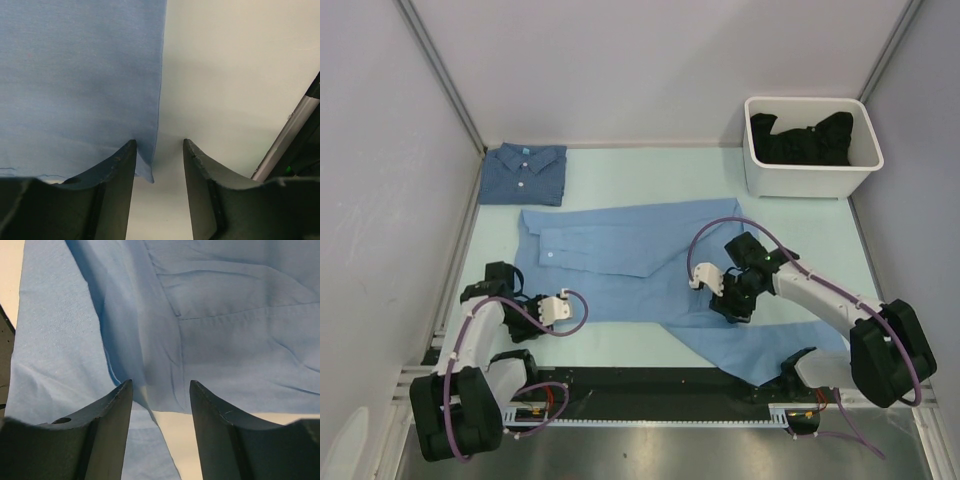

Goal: Fold and stack the long sleeve shirts
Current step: Fold the shirt

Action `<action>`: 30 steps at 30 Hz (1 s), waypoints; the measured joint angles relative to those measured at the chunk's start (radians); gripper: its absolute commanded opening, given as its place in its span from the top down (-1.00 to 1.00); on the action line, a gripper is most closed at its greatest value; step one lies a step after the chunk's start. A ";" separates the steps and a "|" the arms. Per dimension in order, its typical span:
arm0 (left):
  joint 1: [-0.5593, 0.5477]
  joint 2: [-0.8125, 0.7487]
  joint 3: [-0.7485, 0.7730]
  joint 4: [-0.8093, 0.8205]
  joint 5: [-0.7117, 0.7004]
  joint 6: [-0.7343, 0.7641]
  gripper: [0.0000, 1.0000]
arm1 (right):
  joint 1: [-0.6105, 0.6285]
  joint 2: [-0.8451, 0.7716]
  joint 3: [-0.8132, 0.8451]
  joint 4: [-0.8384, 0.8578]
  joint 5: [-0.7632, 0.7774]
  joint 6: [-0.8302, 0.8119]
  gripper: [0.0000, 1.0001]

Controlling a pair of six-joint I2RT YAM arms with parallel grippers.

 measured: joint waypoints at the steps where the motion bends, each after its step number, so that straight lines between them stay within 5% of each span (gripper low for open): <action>1: 0.000 -0.003 0.000 0.003 -0.002 0.002 0.10 | 0.008 0.000 -0.006 0.003 0.003 0.002 -0.08; 5: 0.000 -0.005 0.000 0.005 -0.005 0.007 0.18 | 0.032 0.000 -0.023 0.009 0.011 0.006 -0.05; 8: 0.000 -0.005 0.000 0.007 -0.005 0.010 0.31 | 0.043 0.000 -0.043 0.030 0.023 0.008 0.17; 9: 0.000 -0.005 0.000 0.009 -0.004 0.010 0.35 | 0.044 0.001 -0.051 0.037 0.031 0.010 0.34; 10: 0.000 -0.005 0.000 0.011 -0.003 0.010 0.40 | 0.045 0.001 -0.058 0.043 0.041 0.011 0.78; 11: 0.000 -0.004 0.000 0.014 -0.003 0.010 0.49 | 0.046 0.002 -0.062 0.045 0.052 0.011 1.00; 17: 0.002 -0.002 0.016 -0.001 0.019 -0.011 1.00 | 0.035 0.001 -0.051 0.045 0.083 0.032 1.00; 30: 0.033 0.013 0.164 -0.041 0.089 -0.053 1.00 | -0.054 -0.019 0.085 -0.011 0.064 0.033 1.00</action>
